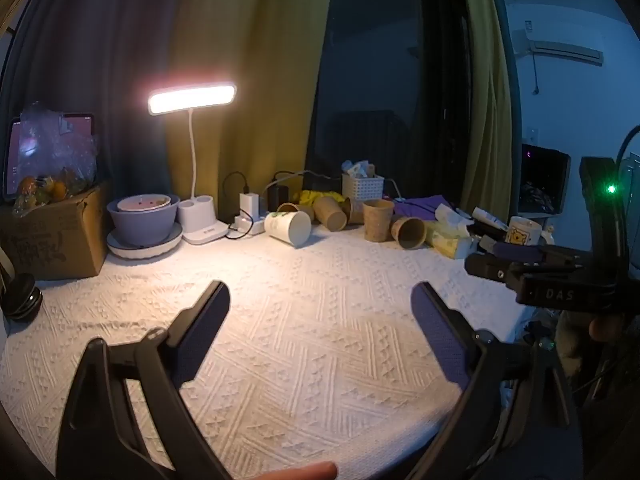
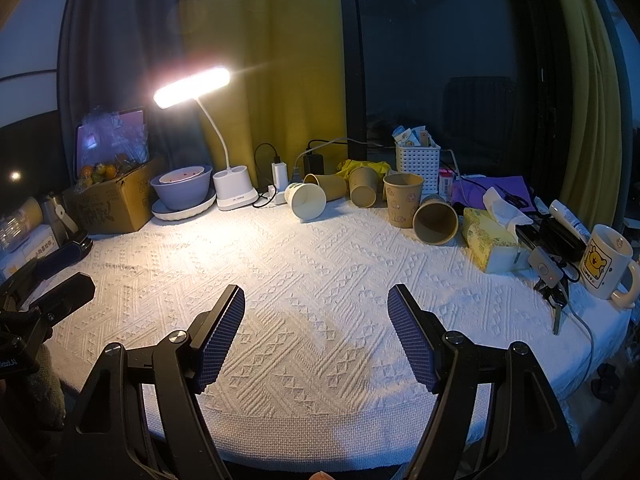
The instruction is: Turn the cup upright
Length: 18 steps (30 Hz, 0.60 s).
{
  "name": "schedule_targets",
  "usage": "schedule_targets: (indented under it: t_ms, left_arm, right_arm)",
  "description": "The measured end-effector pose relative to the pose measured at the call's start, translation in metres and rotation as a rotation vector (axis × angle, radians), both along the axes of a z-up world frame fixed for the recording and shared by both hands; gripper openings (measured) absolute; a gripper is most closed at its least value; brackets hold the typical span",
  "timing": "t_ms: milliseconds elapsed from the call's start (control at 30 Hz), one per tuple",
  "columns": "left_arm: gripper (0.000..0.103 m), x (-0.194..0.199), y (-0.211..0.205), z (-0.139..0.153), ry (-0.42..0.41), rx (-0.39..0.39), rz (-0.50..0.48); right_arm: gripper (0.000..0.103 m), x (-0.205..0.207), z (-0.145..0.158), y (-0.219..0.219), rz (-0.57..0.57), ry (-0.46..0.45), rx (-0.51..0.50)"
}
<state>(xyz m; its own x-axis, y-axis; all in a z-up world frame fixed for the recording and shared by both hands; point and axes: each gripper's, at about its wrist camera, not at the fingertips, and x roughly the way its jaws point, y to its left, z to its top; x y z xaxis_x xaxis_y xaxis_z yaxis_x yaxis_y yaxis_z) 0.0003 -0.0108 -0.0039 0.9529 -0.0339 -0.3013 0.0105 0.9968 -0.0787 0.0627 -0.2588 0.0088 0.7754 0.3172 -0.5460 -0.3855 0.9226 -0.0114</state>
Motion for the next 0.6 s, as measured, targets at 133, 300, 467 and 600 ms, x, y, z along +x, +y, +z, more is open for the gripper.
schedule_targets:
  t_ms: [133,300,467,600]
  left_arm:
    - [0.093,-0.0017,-0.0005,0.0002,0.000,0.000,-0.001]
    - [0.093,-0.0015,-0.0005,0.0003,0.000,0.000,-0.001]
    - [0.093,-0.0002,0.0002,0.0007,0.002,-0.001,-0.002]
    - [0.093,-0.0006,-0.0002,0.0008,0.002,0.000,-0.002]
  right_arm:
    - [0.076,0.0001,-0.0003,-0.0003,0.000,0.001,0.000]
    - [0.076,0.0002,-0.0004,-0.0005,0.001,0.001,0.001]
    - [0.076,0.0003,-0.0003,-0.0005,0.000,0.001,0.000]
    - [0.076,0.0003,-0.0004,-0.0004,0.000,0.002,0.000]
